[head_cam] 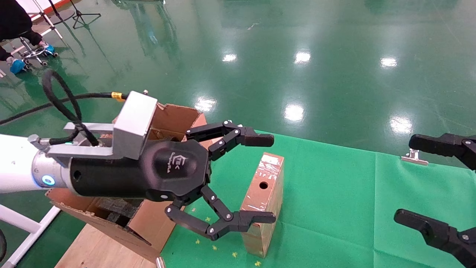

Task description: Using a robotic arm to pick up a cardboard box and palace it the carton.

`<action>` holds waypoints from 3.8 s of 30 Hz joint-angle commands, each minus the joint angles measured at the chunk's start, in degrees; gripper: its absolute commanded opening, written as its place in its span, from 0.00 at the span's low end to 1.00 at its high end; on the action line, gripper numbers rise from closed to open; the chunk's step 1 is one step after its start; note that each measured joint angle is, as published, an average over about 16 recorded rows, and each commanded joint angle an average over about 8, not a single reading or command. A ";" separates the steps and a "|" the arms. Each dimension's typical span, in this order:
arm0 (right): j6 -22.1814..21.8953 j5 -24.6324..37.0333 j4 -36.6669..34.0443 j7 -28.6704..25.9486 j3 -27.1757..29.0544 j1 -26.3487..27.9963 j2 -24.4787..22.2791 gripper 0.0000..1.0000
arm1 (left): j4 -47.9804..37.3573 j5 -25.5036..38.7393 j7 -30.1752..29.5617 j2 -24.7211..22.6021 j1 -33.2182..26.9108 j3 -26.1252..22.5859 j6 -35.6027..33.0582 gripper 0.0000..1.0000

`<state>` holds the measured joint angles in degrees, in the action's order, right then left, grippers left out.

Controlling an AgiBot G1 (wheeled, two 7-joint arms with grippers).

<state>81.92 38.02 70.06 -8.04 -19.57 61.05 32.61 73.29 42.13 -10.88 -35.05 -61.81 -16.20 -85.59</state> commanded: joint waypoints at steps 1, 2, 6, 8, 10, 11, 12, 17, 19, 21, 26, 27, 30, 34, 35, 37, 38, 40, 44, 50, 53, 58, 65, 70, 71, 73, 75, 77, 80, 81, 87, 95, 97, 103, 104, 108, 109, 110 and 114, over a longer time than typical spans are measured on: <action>0.00 0.00 0.00 0.00 0.00 0.00 0.00 1.00 | 0.00 0.00 0.00 0.00 0.00 0.00 0.00 1.00; 0.00 0.00 0.00 0.00 0.00 0.00 0.00 1.00 | 0.00 0.00 0.00 0.00 0.00 0.00 0.00 1.00; 0.00 0.00 0.00 0.00 0.00 0.00 0.00 1.00 | 0.00 0.00 0.00 0.00 0.00 0.00 0.00 1.00; 0.00 0.00 0.00 0.00 0.00 0.00 0.00 1.00 | 0.00 0.00 0.00 0.00 0.00 0.00 0.00 1.00; 0.00 0.00 0.00 0.00 0.00 0.00 0.00 1.00 | 0.00 0.00 0.00 0.00 0.00 0.00 0.00 1.00; 0.00 0.00 0.00 0.00 0.00 0.00 0.00 1.00 | 0.00 0.00 0.00 0.00 0.00 0.00 0.00 1.00; 0.00 0.00 0.00 0.00 0.00 0.00 0.00 1.00 | 0.04 -0.03 0.02 0.00 0.03 0.02 -0.01 1.00; 0.00 0.00 0.00 0.00 0.00 0.00 0.00 0.54 | 0.20 0.29 0.11 0.10 -0.07 -0.06 -0.06 1.00; 0.00 0.00 0.00 0.00 0.00 0.00 0.00 0.29 | 0.60 1.20 0.15 0.32 -0.40 -0.36 -0.19 1.00; 0.00 0.00 0.00 0.00 0.00 0.00 0.00 0.06 | 1.32 3.31 0.07 0.73 -1.27 -1.10 -0.46 1.00; 0.00 0.00 0.00 0.00 0.00 0.00 0.00 0.00 | 3.22 12.12 -1.60 1.32 -6.21 -4.59 -1.48 1.00; 0.00 0.00 0.00 0.00 0.00 0.00 0.00 0.00 | 3.39 13.92 -2.04 1.16 -7.48 -5.38 -1.68 1.00; 0.00 0.00 0.00 0.00 0.00 0.00 0.00 0.00 | 3.48 17.68 -2.99 0.40 -10.63 -7.16 -2.07 1.00; -0.01 0.00 -0.01 0.00 0.00 -0.01 0.00 0.00 | 3.26 20.01 -3.13 -0.80 -13.31 -8.48 -2.44 1.00; -0.01 0.00 -0.01 0.00 0.00 -0.01 0.00 0.00 | 3.17 20.33 -3.07 -0.94 -13.65 -8.68 -2.51 1.00; -0.02 0.00 -0.02 0.00 0.00 -0.01 -0.01 0.00 | 2.90 21.31 -3.12 -0.99 -14.32 -9.27 -2.68 1.00; -0.02 0.00 -0.02 0.00 0.00 -0.01 -0.01 0.00 | 2.70 21.77 -3.41 -0.80 -14.42 -9.50 -2.68 1.00; -0.02 0.00 -0.02 0.00 0.00 -0.02 -0.01 0.00 | 2.61 23.31 -4.51 -0.17 -14.84 -10.22 -2.61 1.00; -0.02 0.00 -0.02 0.00 0.00 -0.02 -0.01 0.00 | 3.00 27.56 -9.24 0.82 -16.67 -12.24 -2.43 1.00; -0.02 0.00 -0.02 0.00 0.00 -0.02 -0.01 0.00 | 3.26 35.88 -20.61 -1.88 -24.27 -17.16 -3.34 1.00; -0.02 0.00 -0.02 0.00 0.00 -0.02 -0.01 0.00 | 2.72 39.96 -27.38 -4.36 -28.77 -20.16 -3.92 1.00; -0.02 0.00 -0.02 0.00 0.00 -0.02 -0.01 0.00 | 0.72 45.70 -39.03 -9.60 -35.45 -26.25 -4.82 1.00; -0.02 0.00 -0.02 0.00 0.00 -0.02 -0.01 0.00 | -3.92 50.21 -52.30 -17.70 -43.05 -36.40 -5.40 1.00; -0.02 0.00 -0.02 0.00 0.00 -0.02 -0.01 0.00 | -7.70 50.70 -57.62 -22.48 -47.08 -42.06 -5.15 1.00; -0.02 0.00 -0.02 0.00 0.00 -0.02 -0.01 0.00 | -8.48 50.80 -58.52 -23.33 -47.68 -42.99 -5.10 1.00; -0.02 0.00 -0.02 0.00 0.00 -0.02 -0.01 0.00 | -9.88 51.03 -60.16 -24.84 -48.67 -44.60 -5.01 1.00; -0.02 0.00 -0.02 0.00 0.00 -0.02 -0.01 0.00 | -11.26 51.19 -61.90 -26.28 -49.39 -46.15 -5.01 1.00; -0.02 0.00 -0.02 0.00 0.00 -0.02 -0.01 0.00 | -12.58 51.25 -63.65 -27.64 -49.99 -47.69 -5.03 1.00; -0.02 0.00 -0.02 0.00 0.00 -0.02 -0.01 0.00 | -14.39 51.04 -65.92 -29.37 -50.61 -49.89 -5.02 1.00; -0.02 0.00 -0.02 0.00 0.00 -0.02 -0.01 0.00 | -15.06 50.91 -66.72 -29.94 -50.80 -50.68 -5.04 1.00; -0.02 0.00 -0.02 0.00 0.00 -0.02 -0.01 0.00 | -18.61 50.00 -70.14 -32.24 -51.76 -54.73 -4.87 1.00; -0.02 0.00 -0.02 0.00 0.00 -0.02 -0.01 0.00 | -22.82 49.70 -70.91 -34.54 -51.36 -57.55 -3.46 1.00; -0.02 0.00 -0.02 0.00 0.00 -0.02 -0.01 0.00 | -23.73 49.75 -70.59 -35.11 -51.08 -57.87 -3.12 1.00; -0.02 0.00 -0.02 0.00 0.00 -0.02 -0.01 0.00 | -25.44 49.99 -69.14 -36.66 -50.37 -58.55 -2.38 1.00; -0.02 0.00 -0.02 0.00 0.00 -0.02 -0.01 0.00 | -25.57 50.02 -68.88 -36.86 -50.32 -58.64 -2.35 1.00; -0.03 0.00 -0.03 0.00 0.00 -0.02 -0.01 0.22 | -26.03 50.08 -67.98 -37.59 -50.26 -59.09 -2.57 1.00; -0.03 0.00 -0.03 0.00 0.00 -0.02 -0.01 0.34 | -26.10 50.09 -67.84 -37.73 -50.27 -59.20 -2.66 1.00; -0.03 0.00 -0.03 0.00 0.00 -0.03 -0.01 0.47 | -26.16 50.11 -67.74 -37.83 -50.28 -59.29 -2.73 1.00; -0.04 0.00 -0.04 0.01 0.00 -0.03 -0.02 0.95 | -26.30 50.16 -67.58 -37.99 -50.31 -59.49 -2.91 0.94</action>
<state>81.88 38.02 70.02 -8.03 -19.57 61.02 32.59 47.11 92.27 -78.59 -72.89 -112.10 -75.52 -88.39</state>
